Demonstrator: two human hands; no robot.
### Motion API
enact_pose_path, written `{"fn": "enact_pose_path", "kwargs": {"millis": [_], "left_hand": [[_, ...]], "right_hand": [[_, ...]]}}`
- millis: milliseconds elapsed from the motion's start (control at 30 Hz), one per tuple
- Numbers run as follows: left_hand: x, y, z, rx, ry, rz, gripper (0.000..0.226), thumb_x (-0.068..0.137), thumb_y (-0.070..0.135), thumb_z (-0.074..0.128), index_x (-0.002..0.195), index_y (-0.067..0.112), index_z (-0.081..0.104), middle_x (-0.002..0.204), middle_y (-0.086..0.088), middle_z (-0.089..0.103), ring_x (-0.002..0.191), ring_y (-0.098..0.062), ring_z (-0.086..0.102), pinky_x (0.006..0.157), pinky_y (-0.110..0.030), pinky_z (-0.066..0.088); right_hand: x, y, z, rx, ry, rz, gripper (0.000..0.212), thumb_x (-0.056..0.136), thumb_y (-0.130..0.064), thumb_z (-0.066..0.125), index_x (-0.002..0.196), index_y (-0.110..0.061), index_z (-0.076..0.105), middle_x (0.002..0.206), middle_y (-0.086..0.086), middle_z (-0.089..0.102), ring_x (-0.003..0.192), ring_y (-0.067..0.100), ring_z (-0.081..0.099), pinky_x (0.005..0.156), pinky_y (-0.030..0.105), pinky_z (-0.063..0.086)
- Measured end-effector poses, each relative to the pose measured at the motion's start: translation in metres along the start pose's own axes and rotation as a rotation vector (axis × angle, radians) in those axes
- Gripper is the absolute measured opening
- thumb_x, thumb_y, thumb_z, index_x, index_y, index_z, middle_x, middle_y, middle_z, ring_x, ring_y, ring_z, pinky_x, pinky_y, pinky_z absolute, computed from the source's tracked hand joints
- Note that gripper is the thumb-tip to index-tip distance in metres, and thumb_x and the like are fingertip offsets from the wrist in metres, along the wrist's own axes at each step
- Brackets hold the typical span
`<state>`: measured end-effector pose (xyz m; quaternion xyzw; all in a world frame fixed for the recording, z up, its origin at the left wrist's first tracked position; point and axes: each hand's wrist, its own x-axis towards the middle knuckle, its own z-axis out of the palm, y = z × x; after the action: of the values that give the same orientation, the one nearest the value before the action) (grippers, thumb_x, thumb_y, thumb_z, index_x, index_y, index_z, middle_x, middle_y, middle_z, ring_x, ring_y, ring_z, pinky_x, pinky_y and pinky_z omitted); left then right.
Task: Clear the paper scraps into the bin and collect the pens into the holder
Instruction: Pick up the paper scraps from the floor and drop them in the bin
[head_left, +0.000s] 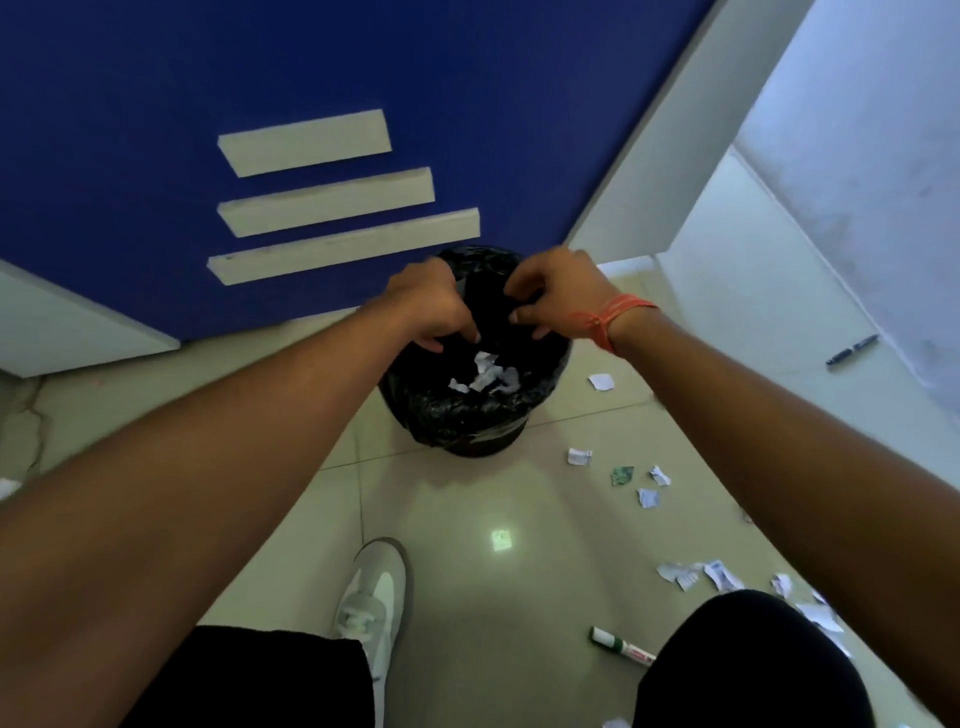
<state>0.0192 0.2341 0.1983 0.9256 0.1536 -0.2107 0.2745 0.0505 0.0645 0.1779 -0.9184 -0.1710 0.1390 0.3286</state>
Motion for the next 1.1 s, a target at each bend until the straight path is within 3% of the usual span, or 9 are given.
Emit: {"fn": "enact_pose_path", "kwargs": {"millis": [100, 233, 367, 467, 600, 733, 833, 933, 1100], "left_hand": [[-0.004, 0.033, -0.002, 0.203, 0.073, 0.066, 0.041, 0.071, 0.025, 0.088, 0.1, 0.007, 0.066, 0.085, -0.009, 0.069, 0.068, -0.022, 0.07, 0.05, -0.028, 0.052], [-0.01, 0.083, 0.022, 0.52, 0.216, 0.205, 0.042, 0.083, 0.016, 0.073, 0.122, 0.006, 0.06, 0.121, -0.017, 0.064, 0.113, -0.035, 0.063, 0.078, -0.037, 0.048], [-0.011, 0.125, 0.069, 0.39, 0.238, 0.41, 0.034, 0.085, 0.004, 0.06, 0.119, 0.008, 0.063, 0.125, -0.015, 0.063, 0.115, -0.036, 0.061, 0.08, -0.038, 0.049], [0.01, 0.142, 0.129, 0.184, 0.078, 0.5, 0.033, 0.085, 0.008, 0.06, 0.116, 0.015, 0.067, 0.121, -0.01, 0.065, 0.114, -0.031, 0.062, 0.085, -0.035, 0.052], [0.064, 0.137, 0.229, 0.151, -0.151, 0.353, 0.044, 0.09, 0.016, 0.057, 0.133, 0.011, 0.048, 0.141, -0.014, 0.045, 0.128, -0.035, 0.048, 0.094, -0.037, 0.044], [0.119, 0.109, 0.301, 0.119, -0.106, 0.156, 0.062, 0.091, 0.019, 0.054, 0.149, 0.023, 0.03, 0.159, -0.009, 0.02, 0.146, -0.036, 0.02, 0.114, -0.05, 0.029], [0.144, 0.084, 0.33, 0.184, -0.149, 0.233, 0.069, 0.093, 0.014, 0.045, 0.156, 0.028, 0.02, 0.168, -0.004, 0.004, 0.154, -0.034, 0.001, 0.123, -0.048, 0.012], [0.147, 0.065, 0.339, 0.248, -0.15, 0.43, 0.058, 0.092, 0.011, 0.042, 0.149, 0.019, 0.037, 0.167, -0.008, 0.01, 0.154, -0.032, 0.006, 0.124, -0.044, 0.01], [0.115, 0.028, 0.336, 0.326, -0.239, 0.673, 0.042, 0.09, 0.012, 0.044, 0.129, 0.004, 0.058, 0.153, -0.014, 0.04, 0.142, -0.035, 0.033, 0.117, -0.044, 0.031]], "right_hand": [[-0.01, 0.021, -0.034, 0.151, 0.158, 0.068, 0.021, 0.074, -0.001, 0.076, 0.094, -0.004, 0.072, 0.091, 0.014, 0.074, 0.065, 0.024, 0.072, 0.061, 0.036, 0.063], [-0.03, 0.086, -0.063, 0.27, 0.252, 0.293, 0.022, 0.075, 0.0, 0.077, 0.095, -0.001, 0.07, 0.084, 0.021, 0.073, 0.067, 0.027, 0.071, 0.062, 0.04, 0.063], [-0.053, 0.17, -0.052, 0.228, 0.235, 0.533, 0.024, 0.077, -0.007, 0.079, 0.097, -0.01, 0.066, 0.094, 0.019, 0.07, 0.073, 0.026, 0.069, 0.056, 0.033, 0.062], [-0.07, 0.239, -0.028, 0.068, 0.179, 0.687, 0.035, 0.08, -0.019, 0.076, 0.112, -0.015, 0.063, 0.113, 0.016, 0.068, 0.092, 0.03, 0.067, 0.082, 0.041, 0.059], [-0.075, 0.313, 0.007, -0.028, 0.142, 0.777, 0.048, 0.092, -0.027, 0.061, 0.135, -0.012, 0.049, 0.137, 0.019, 0.054, 0.122, 0.036, 0.052, 0.102, 0.04, 0.042], [-0.057, 0.36, 0.035, -0.117, 0.157, 0.725, 0.049, 0.097, -0.026, 0.048, 0.143, -0.014, 0.039, 0.147, 0.021, 0.04, 0.131, 0.042, 0.042, 0.109, 0.047, 0.036], [-0.049, 0.37, 0.057, -0.246, 0.095, 0.656, 0.044, 0.097, -0.03, 0.043, 0.141, -0.026, 0.04, 0.149, 0.011, 0.036, 0.133, 0.038, 0.037, 0.104, 0.056, 0.035], [-0.045, 0.36, 0.067, -0.366, 0.075, 0.542, 0.036, 0.097, -0.032, 0.043, 0.132, -0.031, 0.051, 0.146, 0.005, 0.04, 0.131, 0.034, 0.037, 0.098, 0.054, 0.037], [-0.08, 0.327, 0.097, -0.496, -0.047, 0.244, 0.032, 0.095, -0.027, 0.047, 0.126, -0.024, 0.057, 0.143, 0.012, 0.045, 0.125, 0.036, 0.043, 0.091, 0.05, 0.047]]}}
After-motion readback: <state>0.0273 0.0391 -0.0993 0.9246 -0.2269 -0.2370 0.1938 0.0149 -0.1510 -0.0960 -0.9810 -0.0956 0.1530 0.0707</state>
